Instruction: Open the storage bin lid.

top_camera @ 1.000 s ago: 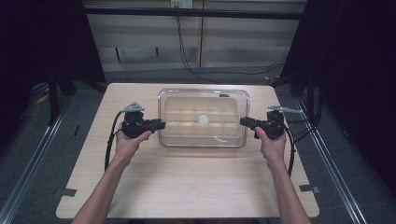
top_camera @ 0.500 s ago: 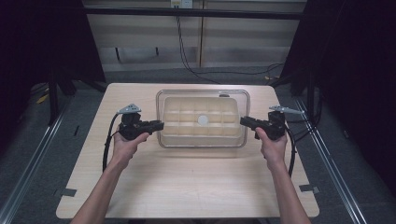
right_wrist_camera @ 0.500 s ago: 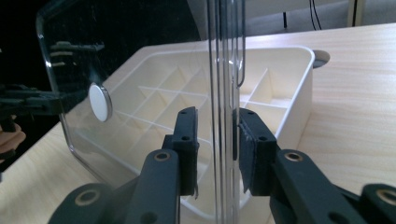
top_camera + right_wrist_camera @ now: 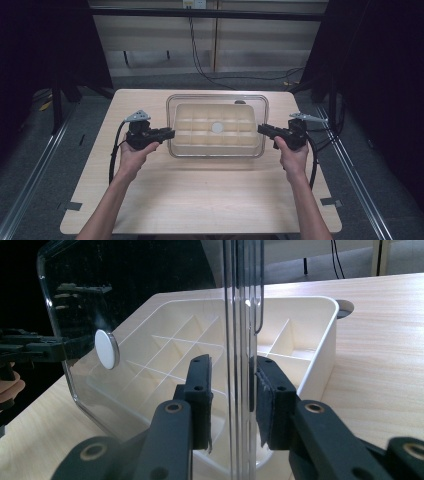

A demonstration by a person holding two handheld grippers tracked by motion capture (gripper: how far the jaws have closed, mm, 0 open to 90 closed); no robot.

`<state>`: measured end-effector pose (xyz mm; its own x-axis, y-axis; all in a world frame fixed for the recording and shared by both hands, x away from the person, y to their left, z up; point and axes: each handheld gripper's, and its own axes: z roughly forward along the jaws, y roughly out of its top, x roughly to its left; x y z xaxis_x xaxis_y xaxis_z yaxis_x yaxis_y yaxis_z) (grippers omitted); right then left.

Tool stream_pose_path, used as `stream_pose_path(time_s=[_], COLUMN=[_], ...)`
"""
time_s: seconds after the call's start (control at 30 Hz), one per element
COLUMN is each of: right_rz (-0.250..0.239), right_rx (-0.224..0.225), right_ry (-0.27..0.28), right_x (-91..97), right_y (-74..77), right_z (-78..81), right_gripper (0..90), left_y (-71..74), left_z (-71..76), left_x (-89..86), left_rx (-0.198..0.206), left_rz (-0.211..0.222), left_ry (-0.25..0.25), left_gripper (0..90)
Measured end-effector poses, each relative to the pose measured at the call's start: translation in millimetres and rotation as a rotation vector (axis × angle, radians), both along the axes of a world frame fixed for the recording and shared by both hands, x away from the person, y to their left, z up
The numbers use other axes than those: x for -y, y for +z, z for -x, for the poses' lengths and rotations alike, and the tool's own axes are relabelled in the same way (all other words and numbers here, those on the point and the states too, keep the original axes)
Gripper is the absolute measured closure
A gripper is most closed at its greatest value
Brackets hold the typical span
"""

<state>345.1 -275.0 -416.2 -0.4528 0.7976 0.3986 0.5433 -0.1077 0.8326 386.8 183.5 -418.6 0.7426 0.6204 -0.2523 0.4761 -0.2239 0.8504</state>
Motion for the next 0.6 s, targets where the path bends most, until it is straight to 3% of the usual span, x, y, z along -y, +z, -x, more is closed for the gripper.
stream_pose_path(time_s=[0.6], right_rz=[0.001], right_rx=[0.019], right_ry=[0.004], right_x=[-0.4], right_y=[10.9], right_z=[6.0], right_gripper=[71.0], left_y=[11.5], left_z=[6.9], left_x=[-2.2], left_rx=[0.024], left_rz=[0.012], left_ry=[-0.018], left_gripper=[74.1])
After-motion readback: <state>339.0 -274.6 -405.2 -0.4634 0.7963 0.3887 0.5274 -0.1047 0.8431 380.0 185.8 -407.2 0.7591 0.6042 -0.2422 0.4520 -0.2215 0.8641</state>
